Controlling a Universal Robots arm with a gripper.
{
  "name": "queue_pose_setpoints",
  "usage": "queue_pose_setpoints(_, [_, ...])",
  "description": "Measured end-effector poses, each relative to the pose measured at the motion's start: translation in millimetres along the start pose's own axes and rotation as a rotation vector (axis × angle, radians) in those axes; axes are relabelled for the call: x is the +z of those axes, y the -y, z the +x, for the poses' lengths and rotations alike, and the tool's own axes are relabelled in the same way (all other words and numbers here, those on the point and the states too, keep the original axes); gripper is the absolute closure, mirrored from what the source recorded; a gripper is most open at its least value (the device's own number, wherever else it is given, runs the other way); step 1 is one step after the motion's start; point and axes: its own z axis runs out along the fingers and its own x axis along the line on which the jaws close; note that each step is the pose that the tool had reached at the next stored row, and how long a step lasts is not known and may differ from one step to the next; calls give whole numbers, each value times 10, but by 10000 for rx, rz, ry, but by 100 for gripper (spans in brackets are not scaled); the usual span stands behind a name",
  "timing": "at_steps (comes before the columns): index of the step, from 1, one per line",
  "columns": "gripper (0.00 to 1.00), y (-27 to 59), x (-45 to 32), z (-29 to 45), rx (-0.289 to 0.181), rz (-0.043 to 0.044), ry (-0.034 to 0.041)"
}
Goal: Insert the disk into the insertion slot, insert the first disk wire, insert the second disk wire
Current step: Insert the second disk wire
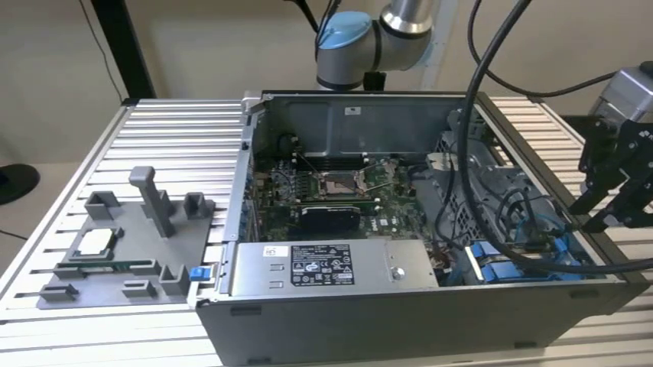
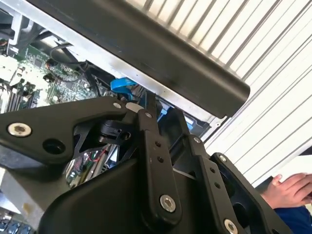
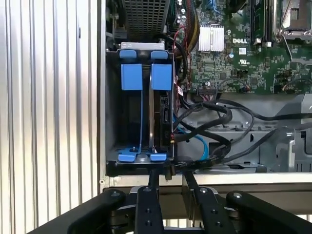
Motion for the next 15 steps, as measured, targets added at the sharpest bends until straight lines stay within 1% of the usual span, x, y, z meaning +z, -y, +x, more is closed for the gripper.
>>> queue_pose_setpoints(1, [0,0,0,0,1,-10,0])
queue_pose_setpoints(2, [0,2,-1,-1,1,-46,-2])
queue_pose_setpoints(4, [0,1,0,0,9,-168,7])
queue_pose_setpoints(5, [0,0,0,0,4,-175,54])
queue_pose_setpoints(6, [0,1,1,5,-3,-178,164])
queue_pose_setpoints(8, [0,2,1,21,-28,-188,537])
queue_pose_setpoints(9, [0,2,0,30,-40,-193,709])
queue_pose_setpoints(10, [0,3,0,50,-50,-196,866])
queue_pose_setpoints(11, [0,3,-1,83,-54,-200,926])
queue_pose_setpoints(14, [0,6,-9,199,-57,-200,989])
queue_pose_setpoints(15, [0,7,-9,231,-61,-201,1027])
